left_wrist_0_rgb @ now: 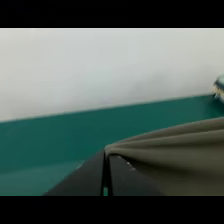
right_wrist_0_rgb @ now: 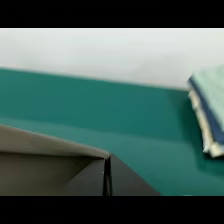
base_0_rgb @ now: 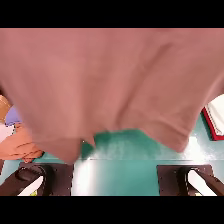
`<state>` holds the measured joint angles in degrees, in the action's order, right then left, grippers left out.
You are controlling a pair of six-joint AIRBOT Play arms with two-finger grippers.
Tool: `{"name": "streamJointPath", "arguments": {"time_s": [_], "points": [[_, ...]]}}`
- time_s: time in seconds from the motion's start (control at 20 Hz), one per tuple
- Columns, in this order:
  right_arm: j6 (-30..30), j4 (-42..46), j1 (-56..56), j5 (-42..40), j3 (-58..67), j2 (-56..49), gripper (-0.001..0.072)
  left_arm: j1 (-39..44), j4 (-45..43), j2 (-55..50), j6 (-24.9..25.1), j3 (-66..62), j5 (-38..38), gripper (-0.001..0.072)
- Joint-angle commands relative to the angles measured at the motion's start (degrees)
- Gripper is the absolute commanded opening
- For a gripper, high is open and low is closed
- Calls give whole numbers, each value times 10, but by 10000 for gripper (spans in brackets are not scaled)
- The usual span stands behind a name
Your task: Fold the shirts.
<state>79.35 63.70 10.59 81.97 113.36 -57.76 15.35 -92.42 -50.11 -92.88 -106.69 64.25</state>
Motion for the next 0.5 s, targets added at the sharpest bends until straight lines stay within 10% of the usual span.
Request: {"name": "streamJointPath", "arguments": {"time_s": [0.0, 0.45], "points": [[8, 6, -68, 21, -87, -80, 13, 0, -15, -61, 3, 144, 46, 22], [17, 94, -174, -73, -90, -383, 14, -5, -65, -322, 48, 318, -193, 22]]}}
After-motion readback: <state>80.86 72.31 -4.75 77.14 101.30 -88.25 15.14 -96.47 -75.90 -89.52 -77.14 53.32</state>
